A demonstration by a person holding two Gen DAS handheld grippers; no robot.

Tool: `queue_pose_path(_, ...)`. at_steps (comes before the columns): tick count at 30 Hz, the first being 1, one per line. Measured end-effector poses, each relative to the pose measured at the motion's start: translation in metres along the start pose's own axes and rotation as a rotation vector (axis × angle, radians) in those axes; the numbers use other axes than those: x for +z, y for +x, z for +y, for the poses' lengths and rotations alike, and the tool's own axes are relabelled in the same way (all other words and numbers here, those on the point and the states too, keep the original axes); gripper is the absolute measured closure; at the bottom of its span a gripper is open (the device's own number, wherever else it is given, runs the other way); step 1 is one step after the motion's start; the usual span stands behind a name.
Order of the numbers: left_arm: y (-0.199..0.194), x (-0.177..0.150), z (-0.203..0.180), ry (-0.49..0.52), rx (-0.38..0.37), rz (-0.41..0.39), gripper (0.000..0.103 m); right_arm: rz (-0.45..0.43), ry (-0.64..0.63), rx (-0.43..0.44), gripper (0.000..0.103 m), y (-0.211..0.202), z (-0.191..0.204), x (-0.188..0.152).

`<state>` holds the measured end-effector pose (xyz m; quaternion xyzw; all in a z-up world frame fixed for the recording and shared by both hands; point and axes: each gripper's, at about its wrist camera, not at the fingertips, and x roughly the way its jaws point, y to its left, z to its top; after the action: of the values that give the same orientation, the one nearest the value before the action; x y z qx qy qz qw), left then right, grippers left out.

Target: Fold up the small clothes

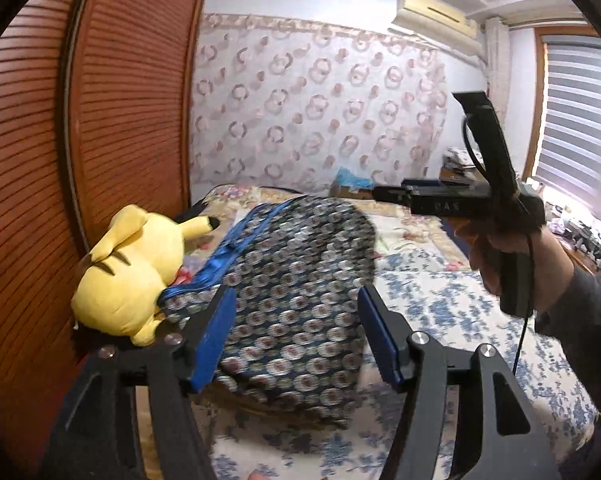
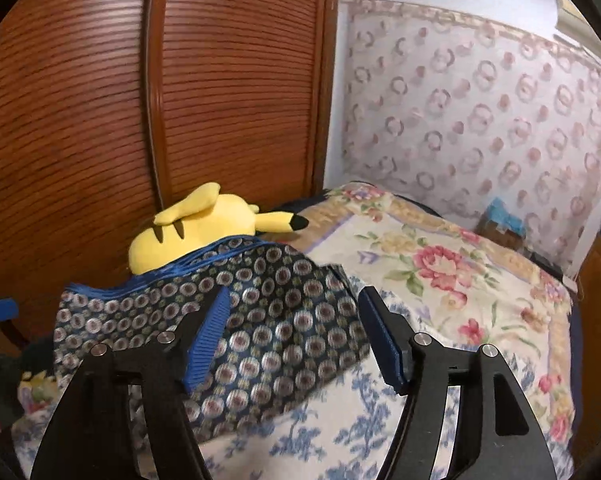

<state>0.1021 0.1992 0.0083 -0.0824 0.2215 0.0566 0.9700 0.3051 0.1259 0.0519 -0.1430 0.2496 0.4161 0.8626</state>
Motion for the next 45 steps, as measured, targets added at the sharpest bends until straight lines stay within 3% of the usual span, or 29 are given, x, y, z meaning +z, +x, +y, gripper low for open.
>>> queue_pose_path(6,-0.002,0.005,-0.041,0.063,-0.035,-0.008,0.04,-0.017,0.065,-0.047,0.028,-0.061,-0.01,-0.042)
queue_pose_path(17,-0.009,0.001,-0.112,0.118,-0.081,-0.001,0.04,-0.09,0.173,-0.249,0.027,-0.187,-0.031,-0.111)
queue_pose_path(24,-0.023,-0.004,-0.147,0.158,-0.063,-0.014,0.04,-0.136,0.218,-0.357,0.026,-0.252,-0.031,-0.142)
queue_pose_path(31,-0.031,-0.006,-0.165,0.146,-0.085,-0.006,0.04,-0.162,0.263,-0.427,0.026,-0.288,-0.035,-0.164)
queue_pose_path(45,-0.037,-0.009,-0.18,0.156,-0.092,-0.012,0.039,-0.17,0.321,-0.465,0.026,-0.303,-0.05,-0.188)
